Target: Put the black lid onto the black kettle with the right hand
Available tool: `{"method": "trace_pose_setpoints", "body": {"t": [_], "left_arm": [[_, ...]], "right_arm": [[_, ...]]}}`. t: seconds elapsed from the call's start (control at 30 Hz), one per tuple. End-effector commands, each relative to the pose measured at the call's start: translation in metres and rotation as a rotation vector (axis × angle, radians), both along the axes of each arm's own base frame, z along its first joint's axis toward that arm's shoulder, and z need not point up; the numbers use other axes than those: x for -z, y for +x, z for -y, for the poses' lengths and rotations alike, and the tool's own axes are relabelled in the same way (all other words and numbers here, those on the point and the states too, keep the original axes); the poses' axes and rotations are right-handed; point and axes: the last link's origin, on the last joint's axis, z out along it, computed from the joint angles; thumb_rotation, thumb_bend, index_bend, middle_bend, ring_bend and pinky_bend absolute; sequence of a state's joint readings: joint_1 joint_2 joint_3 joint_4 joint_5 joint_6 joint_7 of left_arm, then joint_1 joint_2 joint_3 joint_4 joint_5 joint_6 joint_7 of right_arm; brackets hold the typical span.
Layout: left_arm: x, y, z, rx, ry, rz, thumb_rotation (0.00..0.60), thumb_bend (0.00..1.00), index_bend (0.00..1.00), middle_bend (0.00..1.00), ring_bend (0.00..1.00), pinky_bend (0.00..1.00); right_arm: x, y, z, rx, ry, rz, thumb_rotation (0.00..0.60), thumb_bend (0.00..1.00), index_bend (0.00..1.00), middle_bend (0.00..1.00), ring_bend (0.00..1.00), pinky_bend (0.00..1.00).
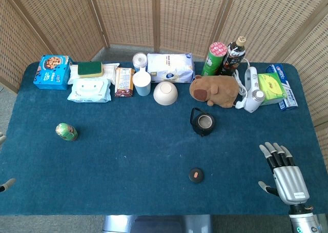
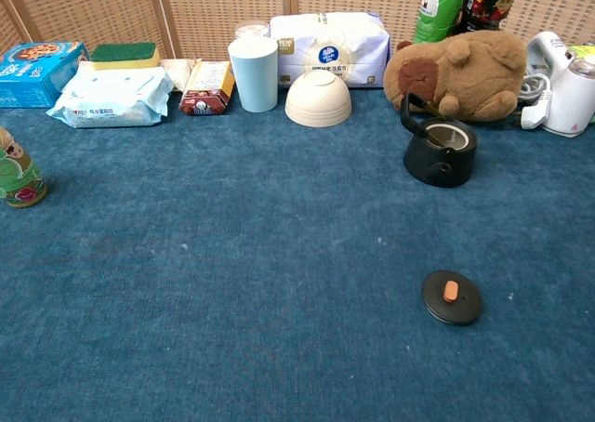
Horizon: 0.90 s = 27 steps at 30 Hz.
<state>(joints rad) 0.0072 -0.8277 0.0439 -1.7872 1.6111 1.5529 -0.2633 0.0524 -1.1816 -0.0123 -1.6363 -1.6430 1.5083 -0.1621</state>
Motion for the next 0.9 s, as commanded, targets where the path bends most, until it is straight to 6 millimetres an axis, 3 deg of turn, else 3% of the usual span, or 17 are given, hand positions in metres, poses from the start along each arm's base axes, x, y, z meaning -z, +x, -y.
{"method": "trace_pose_setpoints", "body": {"t": [0.03,0.23,0.43,0.9], "left_arm": [[0.000,0.000,0.000,0.000,0.000,-0.001,0.600,0.12,0.00,0.00,0.00,0.04],[0.000,0.000,0.000,0.000,0.001,0.004,0.600,0.12,0.00,0.00,0.00,0.04],[-0.002,-0.001,0.000,-0.009,0.008,0.009,0.600,0.12,0.00,0.00,0.00,0.04],[-0.001,-0.002,-0.005,-0.029,0.006,0.007,0.600,0.12,0.00,0.00,0.00,0.04]], "right_arm": [[0.001,0.000,-0.001,0.006,0.012,-0.011,0.600,0.07,0.00,0.05,0.03,0.00],[0.004,0.001,-0.001,0.016,0.040,-0.023,0.600,0.07,0.00,0.02,0.01,0.00],[0.018,0.008,0.003,-0.006,0.131,-0.030,0.600,0.07,0.00,0.02,0.00,0.00],[0.078,0.060,0.033,-0.080,0.498,0.055,0.600,0.07,0.10,0.01,0.00,0.00]]}}
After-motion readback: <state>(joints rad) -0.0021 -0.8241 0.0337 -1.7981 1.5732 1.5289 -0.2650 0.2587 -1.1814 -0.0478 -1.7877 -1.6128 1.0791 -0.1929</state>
